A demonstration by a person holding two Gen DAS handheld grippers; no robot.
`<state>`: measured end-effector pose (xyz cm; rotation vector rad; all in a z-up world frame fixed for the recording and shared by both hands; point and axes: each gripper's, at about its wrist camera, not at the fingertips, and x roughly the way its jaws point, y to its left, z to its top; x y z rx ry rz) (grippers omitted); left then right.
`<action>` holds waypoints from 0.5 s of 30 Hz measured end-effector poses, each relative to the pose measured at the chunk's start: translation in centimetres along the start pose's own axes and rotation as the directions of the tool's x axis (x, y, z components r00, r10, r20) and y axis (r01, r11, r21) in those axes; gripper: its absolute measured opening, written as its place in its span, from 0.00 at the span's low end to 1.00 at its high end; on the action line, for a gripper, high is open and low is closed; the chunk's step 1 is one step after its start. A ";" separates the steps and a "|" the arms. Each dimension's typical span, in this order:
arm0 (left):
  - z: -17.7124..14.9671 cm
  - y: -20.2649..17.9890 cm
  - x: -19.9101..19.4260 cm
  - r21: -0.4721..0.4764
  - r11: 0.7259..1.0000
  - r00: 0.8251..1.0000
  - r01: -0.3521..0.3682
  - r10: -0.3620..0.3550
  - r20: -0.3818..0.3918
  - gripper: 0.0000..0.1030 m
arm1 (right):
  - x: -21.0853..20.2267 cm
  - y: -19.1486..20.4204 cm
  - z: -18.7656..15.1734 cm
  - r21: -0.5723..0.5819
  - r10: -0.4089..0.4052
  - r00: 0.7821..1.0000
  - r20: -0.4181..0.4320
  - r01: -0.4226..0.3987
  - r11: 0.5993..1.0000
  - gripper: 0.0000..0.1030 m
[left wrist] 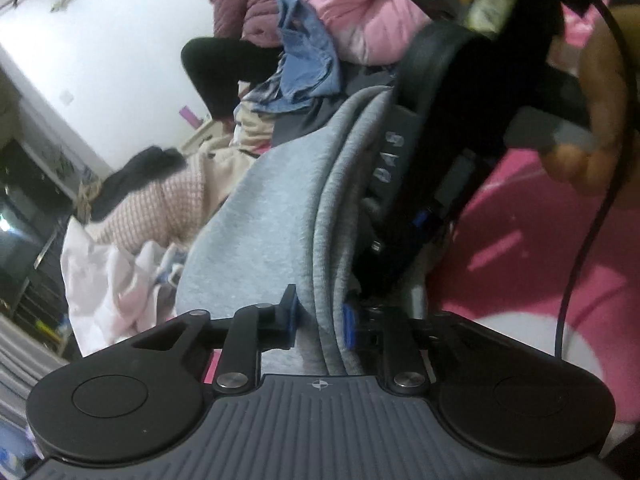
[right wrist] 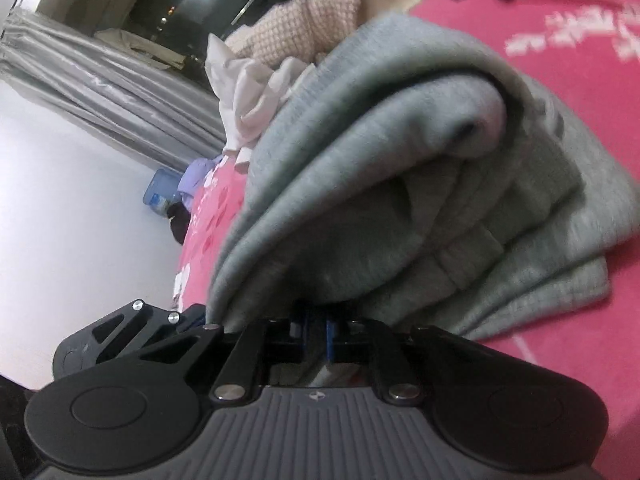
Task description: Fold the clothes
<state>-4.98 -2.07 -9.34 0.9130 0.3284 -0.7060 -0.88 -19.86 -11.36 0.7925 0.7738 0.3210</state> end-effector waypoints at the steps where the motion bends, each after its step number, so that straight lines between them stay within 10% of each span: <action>1: -0.2 -0.3 0.1 0.015 1.000 1.000 -0.004 0.004 0.000 0.29 | 0.1 0.3 -0.1 -0.026 -0.017 1.000 0.020 0.017 1.000 0.08; 5: -1.0 -1.4 0.5 0.075 0.997 1.000 -0.019 0.019 0.002 0.29 | -0.4 0.4 -0.1 -0.043 -0.045 0.999 0.026 0.046 0.998 0.08; 9: -1.4 -1.6 0.5 0.103 0.995 1.000 -0.013 0.012 0.008 0.29 | -4.4 -0.1 1.1 0.011 -0.007 1.000 -0.013 0.007 1.000 0.34; 15: -1.7 -1.1 0.3 0.140 0.990 0.999 0.021 -0.024 0.024 0.29 | -12.8 -2.6 4.5 0.040 -0.065 0.989 0.130 0.060 0.997 0.46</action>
